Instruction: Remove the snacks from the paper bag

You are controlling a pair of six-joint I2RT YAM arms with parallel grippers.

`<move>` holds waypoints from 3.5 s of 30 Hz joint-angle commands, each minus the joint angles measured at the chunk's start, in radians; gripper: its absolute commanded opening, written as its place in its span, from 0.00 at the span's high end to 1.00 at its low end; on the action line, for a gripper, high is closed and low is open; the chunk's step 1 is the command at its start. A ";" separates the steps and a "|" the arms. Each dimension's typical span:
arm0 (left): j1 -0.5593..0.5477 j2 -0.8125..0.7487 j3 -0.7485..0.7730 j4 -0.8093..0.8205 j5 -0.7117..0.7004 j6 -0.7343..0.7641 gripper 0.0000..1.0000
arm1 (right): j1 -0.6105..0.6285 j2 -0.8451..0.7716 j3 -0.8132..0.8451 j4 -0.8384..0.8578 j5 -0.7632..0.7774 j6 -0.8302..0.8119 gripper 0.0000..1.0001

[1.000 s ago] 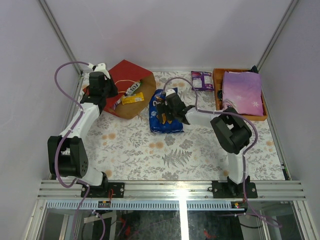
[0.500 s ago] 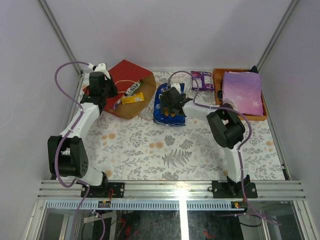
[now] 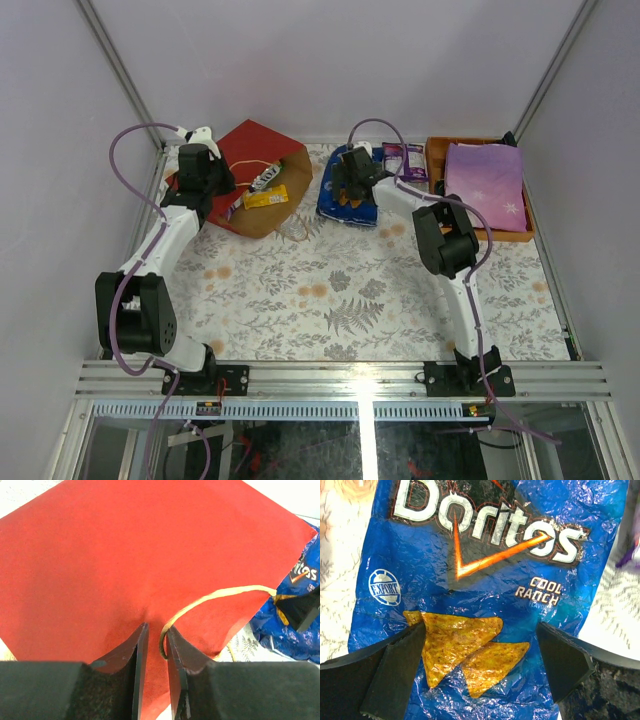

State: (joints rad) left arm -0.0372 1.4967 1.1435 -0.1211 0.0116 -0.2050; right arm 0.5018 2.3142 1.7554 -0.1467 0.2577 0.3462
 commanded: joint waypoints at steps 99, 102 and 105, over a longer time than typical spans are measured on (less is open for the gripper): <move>0.018 -0.054 -0.006 0.017 0.008 0.018 0.79 | 0.176 -0.144 0.040 0.295 -0.344 0.018 1.00; 0.018 -0.048 -0.003 0.018 0.009 0.018 0.79 | 0.170 -0.288 -0.109 0.359 -0.335 0.021 1.00; 0.018 -0.041 0.000 0.017 0.006 0.016 0.79 | 0.142 -0.416 -0.221 0.398 -0.334 0.031 1.00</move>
State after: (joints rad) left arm -0.0299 1.4590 1.1397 -0.1249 0.0418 -0.2047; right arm 0.6758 2.0953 1.6230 0.0872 -0.0906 0.3538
